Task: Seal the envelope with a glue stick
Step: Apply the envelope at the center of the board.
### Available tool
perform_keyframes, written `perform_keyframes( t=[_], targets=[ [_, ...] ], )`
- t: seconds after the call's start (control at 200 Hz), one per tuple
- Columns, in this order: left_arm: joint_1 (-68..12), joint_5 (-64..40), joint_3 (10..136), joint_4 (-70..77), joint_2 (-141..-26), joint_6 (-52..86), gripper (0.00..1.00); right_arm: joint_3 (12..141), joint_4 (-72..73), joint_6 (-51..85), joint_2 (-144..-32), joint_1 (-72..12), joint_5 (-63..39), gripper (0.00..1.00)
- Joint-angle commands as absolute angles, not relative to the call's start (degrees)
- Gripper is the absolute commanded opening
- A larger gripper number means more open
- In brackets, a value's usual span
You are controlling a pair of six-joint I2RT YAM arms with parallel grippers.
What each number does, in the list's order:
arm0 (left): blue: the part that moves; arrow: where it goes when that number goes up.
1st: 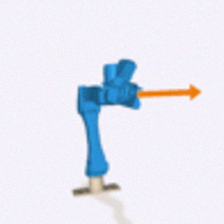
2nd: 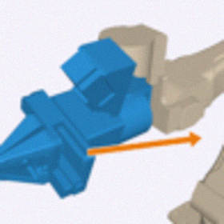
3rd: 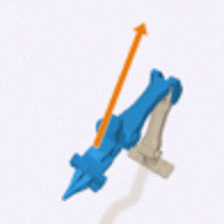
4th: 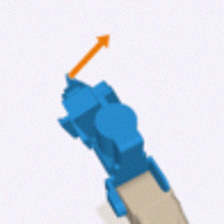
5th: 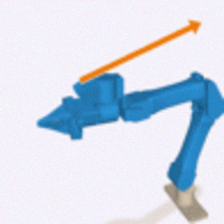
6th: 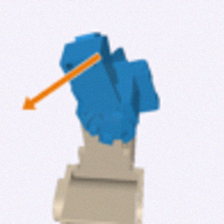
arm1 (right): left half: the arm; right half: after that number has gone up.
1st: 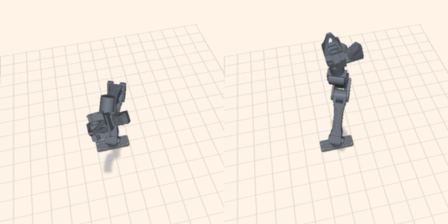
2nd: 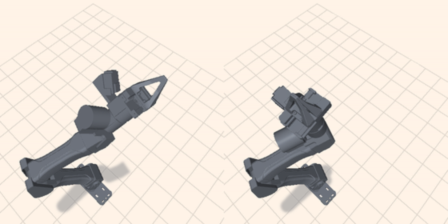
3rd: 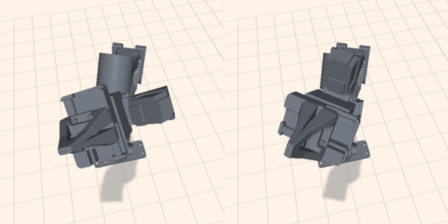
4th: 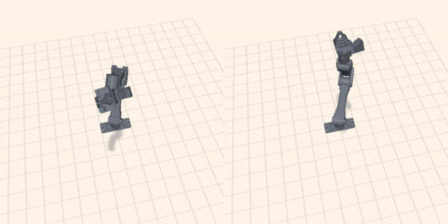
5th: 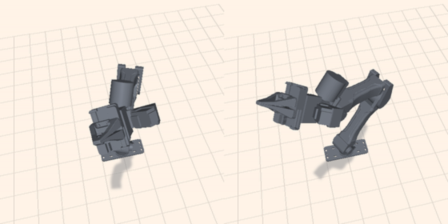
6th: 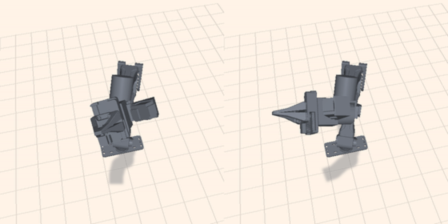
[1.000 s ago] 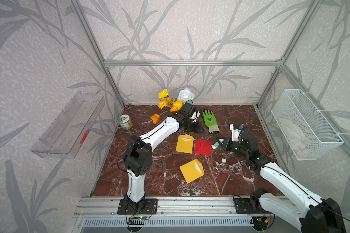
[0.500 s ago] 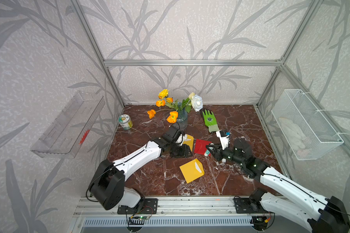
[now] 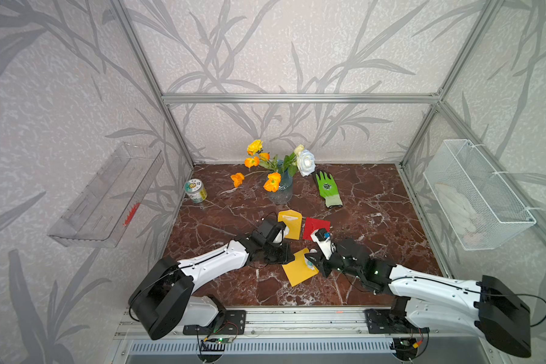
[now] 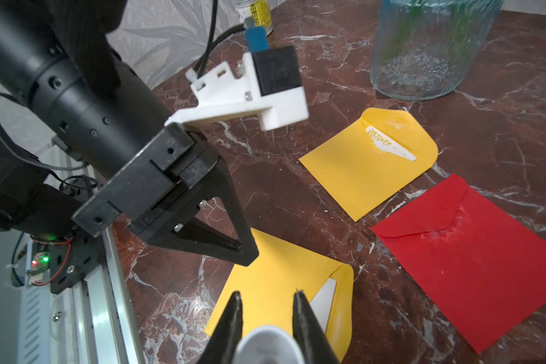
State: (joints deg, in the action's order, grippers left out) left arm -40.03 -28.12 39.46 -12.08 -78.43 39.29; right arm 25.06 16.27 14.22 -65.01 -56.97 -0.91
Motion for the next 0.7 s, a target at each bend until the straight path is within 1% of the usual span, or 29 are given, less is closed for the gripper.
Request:
perform_keyframes(
  t=[0.0, 0.07, 0.28, 0.51, 0.695],
  targets=[
    [-41.09, -25.25, 39.89, -7.70, -80.95, 39.53, 0.09, 23.82, 23.27, 12.08, -68.31, -58.18, 5.47, 0.00],
    [-41.94, -24.17, 39.98, -7.30, -82.67, 38.96, 0.06, 23.86, 25.71, 11.66, -70.66, -60.15, 7.08, 0.00],
    [-43.58, -22.10, 41.12, -8.61, -88.86, 36.24, 0.05, 24.33, 30.70, 12.14, -77.34, -60.32, 8.79, 0.00],
    [-44.57, -20.84, 41.34, -10.09, -92.58, 35.99, 0.05, 23.60, 33.15, 13.53, -80.42, -60.32, 11.05, 0.00],
    [-44.70, -19.08, 42.27, -13.87, -93.57, 34.85, 0.05, 22.30, 32.59, 15.24, -81.66, -60.40, 10.49, 0.00]
  ],
)
